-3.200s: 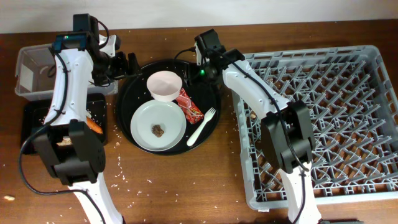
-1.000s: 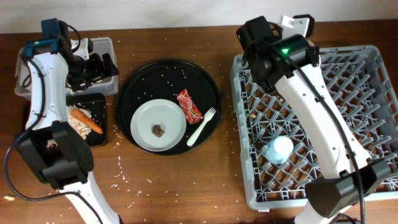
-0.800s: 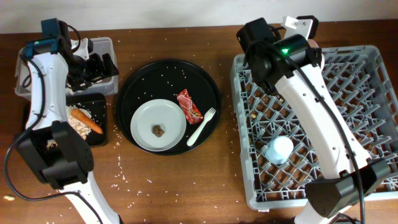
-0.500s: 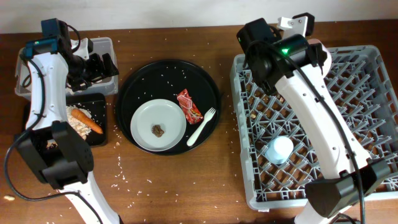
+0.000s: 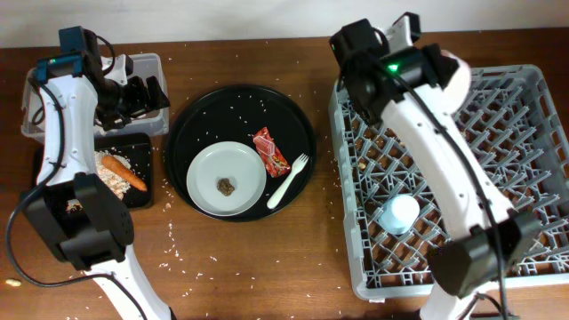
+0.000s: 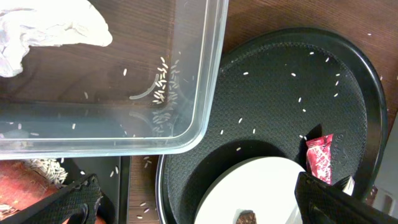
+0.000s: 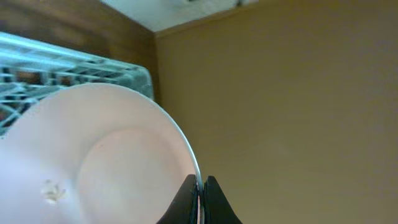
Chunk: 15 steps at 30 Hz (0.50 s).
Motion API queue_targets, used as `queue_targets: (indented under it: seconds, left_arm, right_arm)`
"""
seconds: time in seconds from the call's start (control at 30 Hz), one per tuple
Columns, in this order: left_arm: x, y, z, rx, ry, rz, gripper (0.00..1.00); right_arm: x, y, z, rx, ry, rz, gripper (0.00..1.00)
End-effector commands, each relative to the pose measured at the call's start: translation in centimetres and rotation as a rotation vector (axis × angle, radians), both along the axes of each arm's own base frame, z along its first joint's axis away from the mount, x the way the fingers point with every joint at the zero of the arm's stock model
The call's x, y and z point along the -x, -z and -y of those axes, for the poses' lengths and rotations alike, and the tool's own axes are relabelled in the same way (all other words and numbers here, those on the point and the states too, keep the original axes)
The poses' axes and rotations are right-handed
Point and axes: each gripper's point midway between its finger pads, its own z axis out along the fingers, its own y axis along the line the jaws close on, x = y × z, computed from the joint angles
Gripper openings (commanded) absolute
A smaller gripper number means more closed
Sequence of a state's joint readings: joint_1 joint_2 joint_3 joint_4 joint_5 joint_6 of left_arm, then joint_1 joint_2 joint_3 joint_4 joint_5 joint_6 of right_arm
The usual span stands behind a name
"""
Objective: Sort waste into correct bins and load items into the dishwasher rack
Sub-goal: 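Lower the pink bowl into the rack's back row with the right gripper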
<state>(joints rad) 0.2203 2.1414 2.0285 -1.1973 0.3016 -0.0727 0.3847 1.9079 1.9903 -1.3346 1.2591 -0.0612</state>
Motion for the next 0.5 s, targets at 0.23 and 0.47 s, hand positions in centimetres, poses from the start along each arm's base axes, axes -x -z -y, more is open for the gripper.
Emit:
queue_targets:
  seconds: [0.23,0.47]
  left_arm:
    - [-0.2,-0.9,-0.1,-0.006,-0.007,0.02,0.99]
    - [-0.2,-0.9,-0.1,-0.006,-0.006,0.02,0.99]
  right_arm:
    - [-4.6,10.1,1.4,0.026,0.022,-0.257,0.04]
    - [-5.6,12.9,0.2,-0.107,-0.003,-0.25,0.04]
